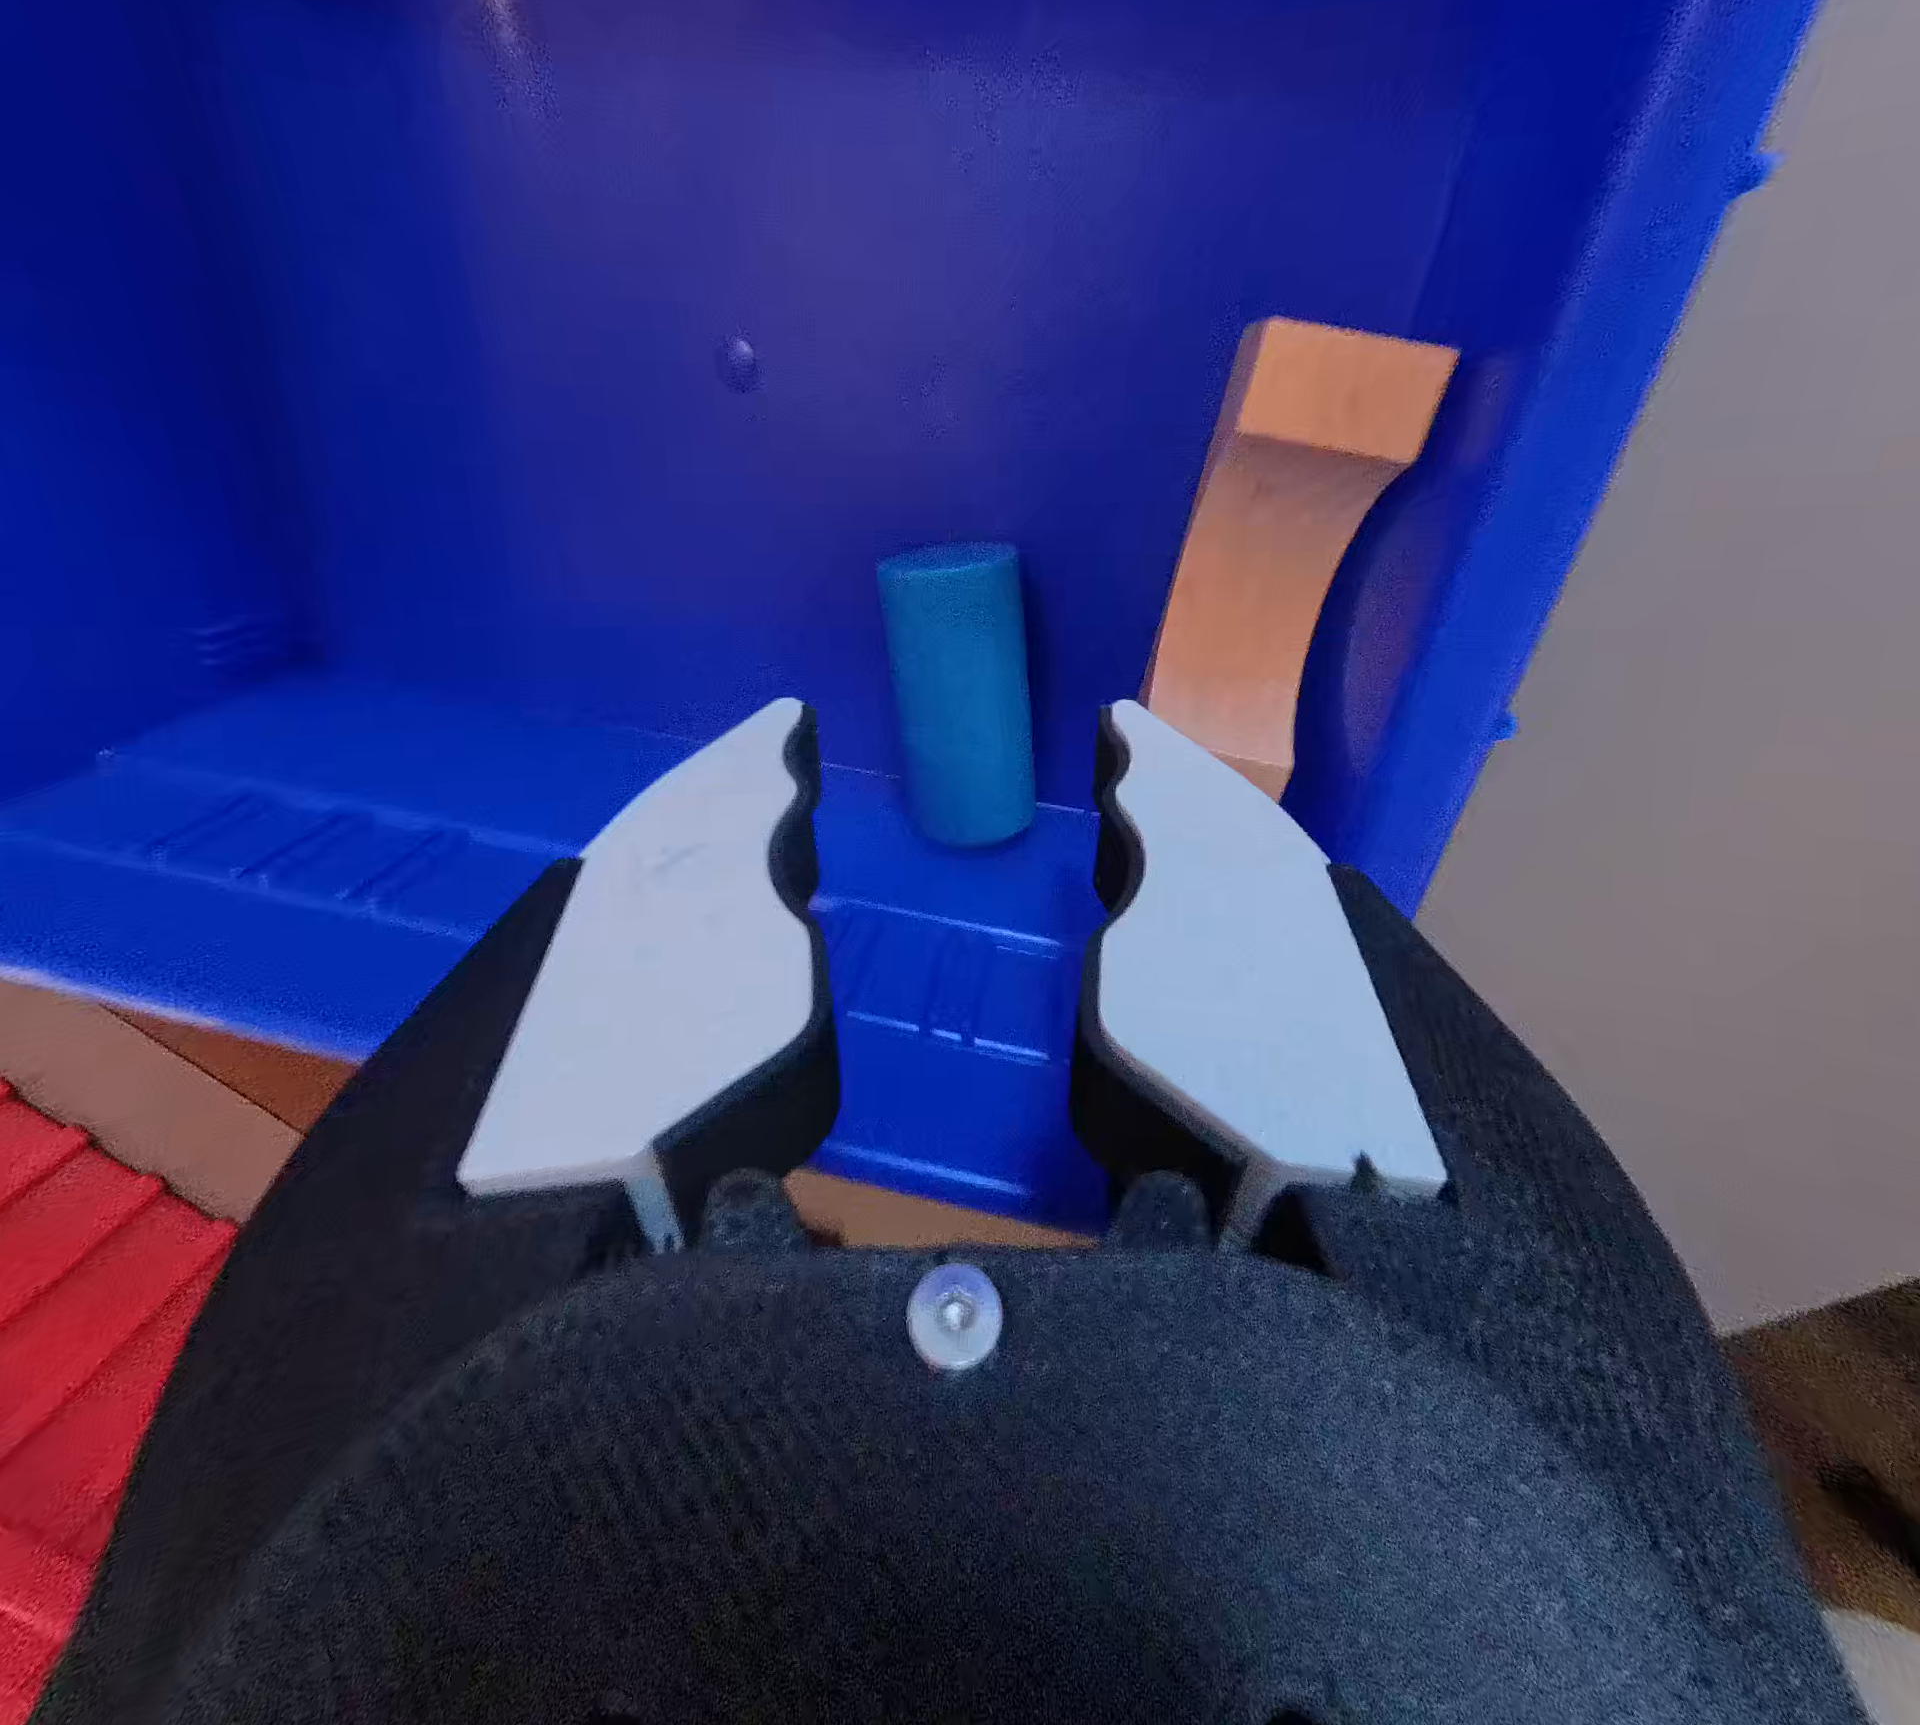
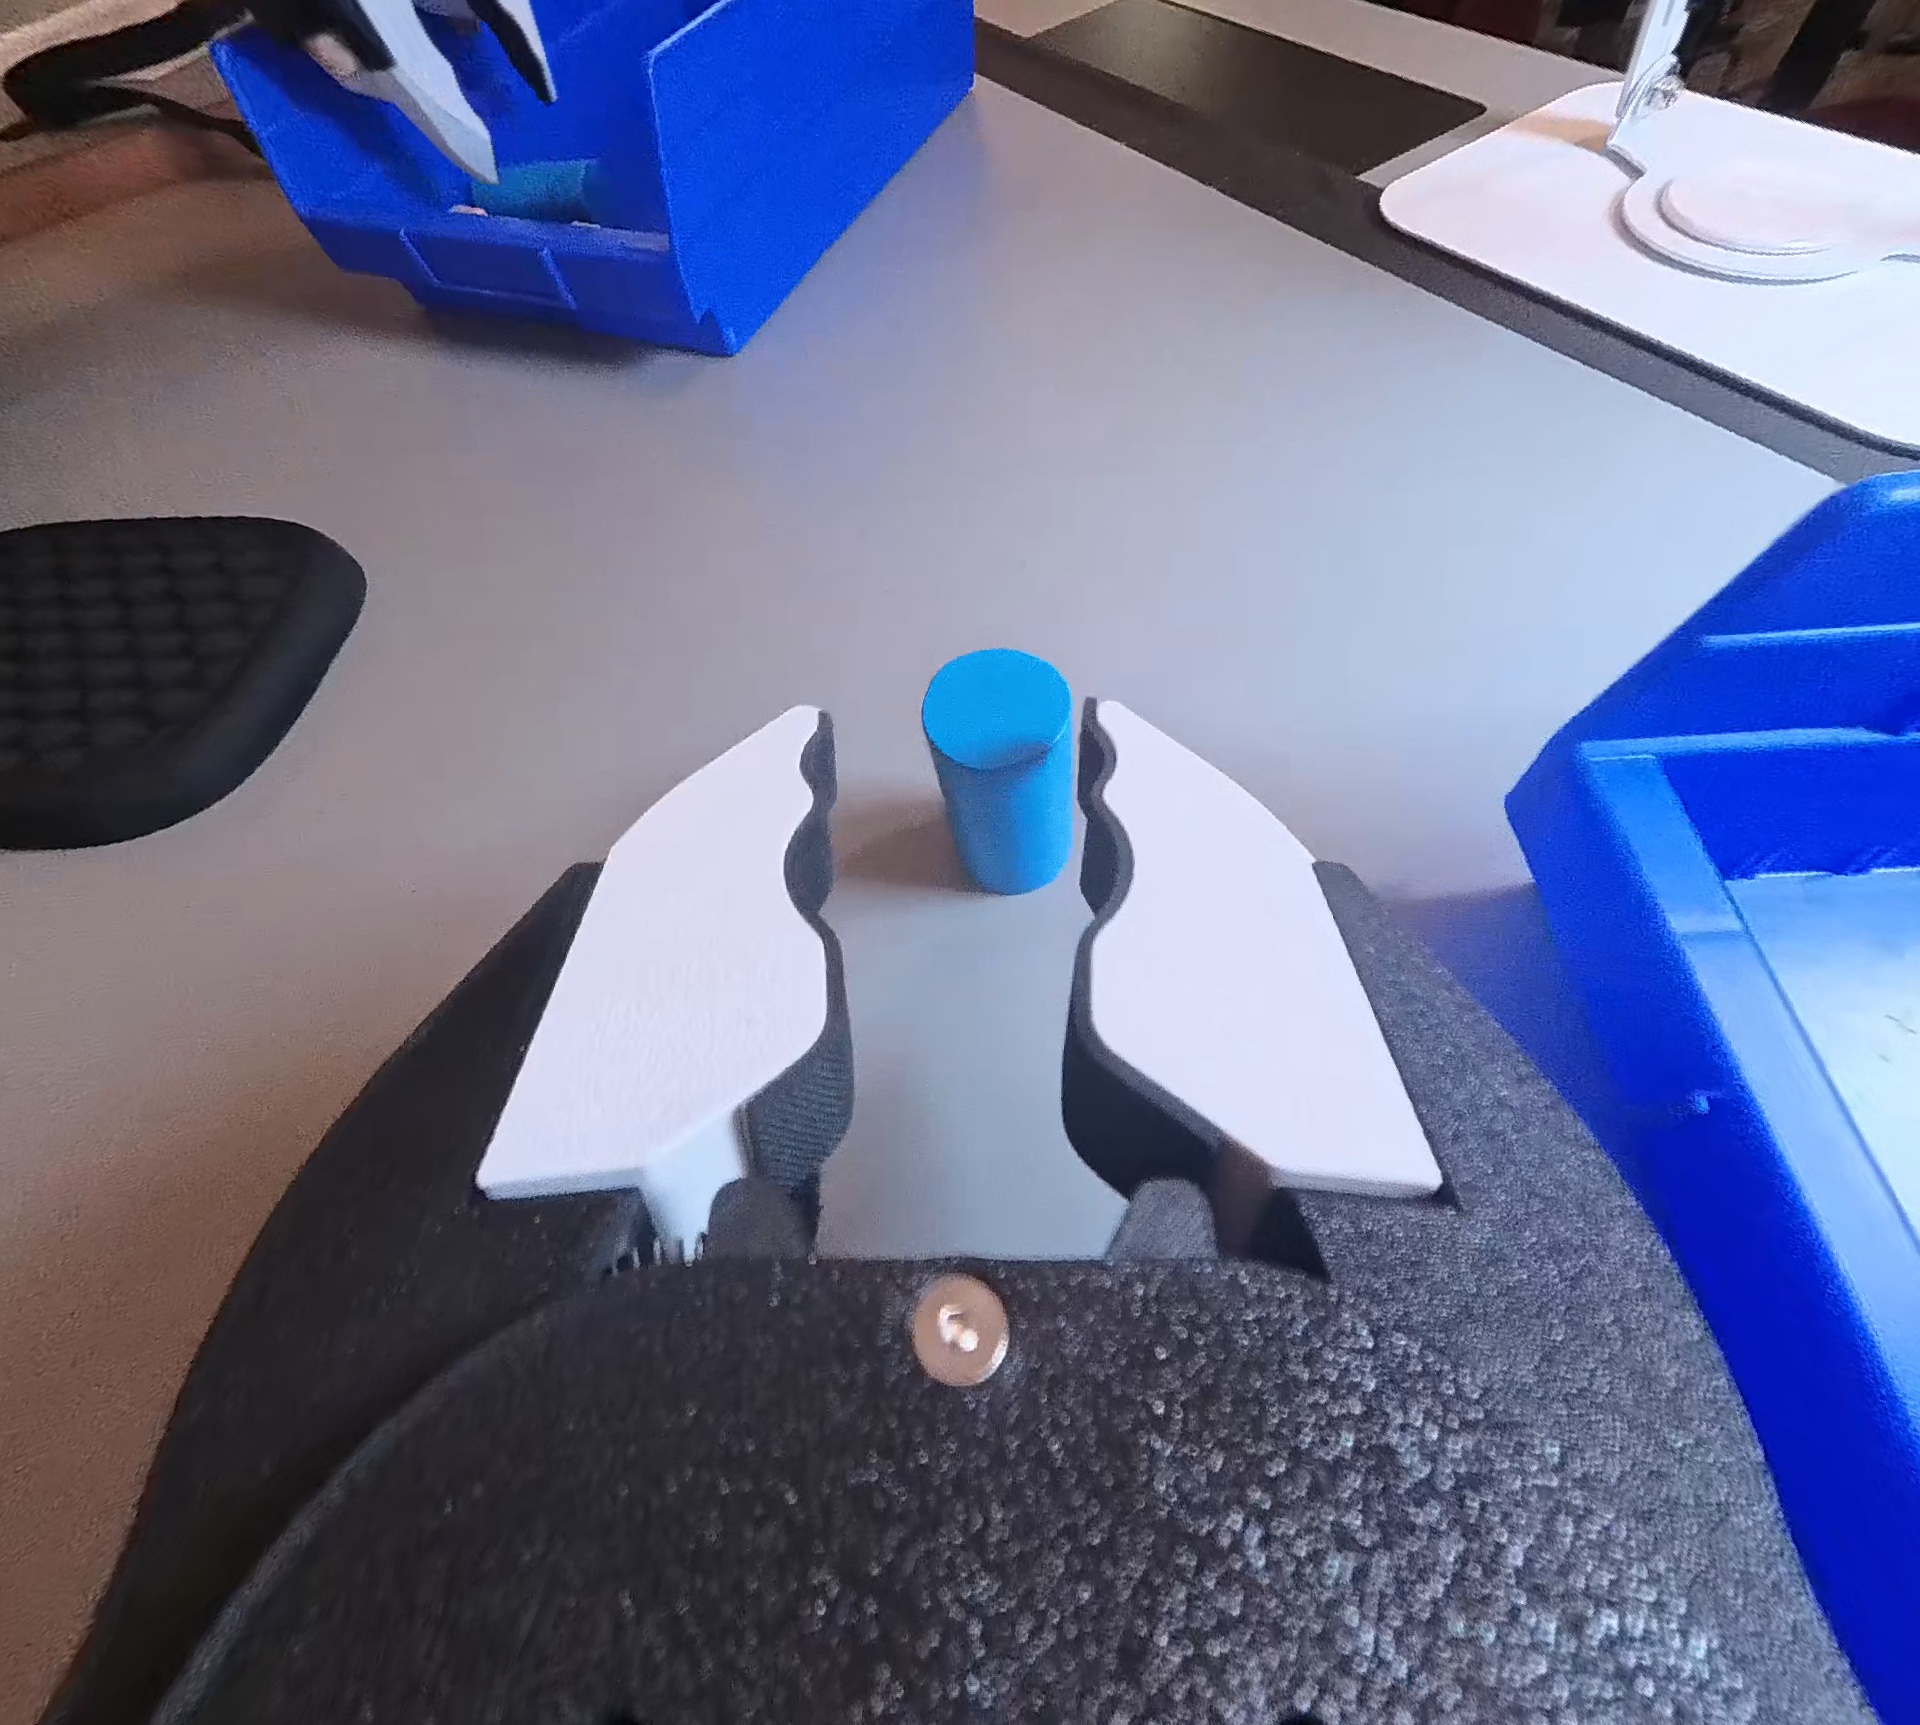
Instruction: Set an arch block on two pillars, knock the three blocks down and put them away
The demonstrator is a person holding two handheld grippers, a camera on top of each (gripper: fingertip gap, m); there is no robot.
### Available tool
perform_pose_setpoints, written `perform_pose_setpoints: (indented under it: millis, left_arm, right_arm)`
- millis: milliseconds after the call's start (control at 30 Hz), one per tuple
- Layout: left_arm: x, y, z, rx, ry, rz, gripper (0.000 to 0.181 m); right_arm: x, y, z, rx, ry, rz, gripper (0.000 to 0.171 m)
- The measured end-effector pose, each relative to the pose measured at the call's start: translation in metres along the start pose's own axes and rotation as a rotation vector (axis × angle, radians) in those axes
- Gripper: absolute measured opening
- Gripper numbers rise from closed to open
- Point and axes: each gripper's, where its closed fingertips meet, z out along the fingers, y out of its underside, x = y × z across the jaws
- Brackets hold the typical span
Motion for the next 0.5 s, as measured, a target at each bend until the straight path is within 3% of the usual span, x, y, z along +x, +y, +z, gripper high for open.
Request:
perform_pose_setpoints:
  millis: [133, 200, 267, 400, 500]
  left_arm:
    - [0.0, 0.008, 0.027, -0.184, 0.059, 0.021, 0.054]
    - [0.001, 0.02, 0.034, -0.313, 0.066, 0.047, 0.039]
    - [0.003, 0.019, 0.035, -0.336, 0.058, 0.117, 0.033]
    - [0.004, -0.008, 0.019, -0.172, -0.004, 0.155, 0.032]
    - [0.016, -0.058, -0.024, 0.173, -0.059, 0.135, 0.033]
  right_arm:
    - [0.0, 0.002, -0.002, -0.005, 0.009, -0.025, 0.044]
    - [0.001, 0.003, -0.003, -0.004, 0.005, -0.011, 0.043]
    - [0.001, 0.002, -0.005, 0.003, 0.003, -0.004, 0.042]
    - [0.002, 0.0, -0.01, 0.021, 0.011, -0.009, 0.041]
    - [0.004, -0.003, -0.011, 0.036, 0.023, -0.005, 0.04]
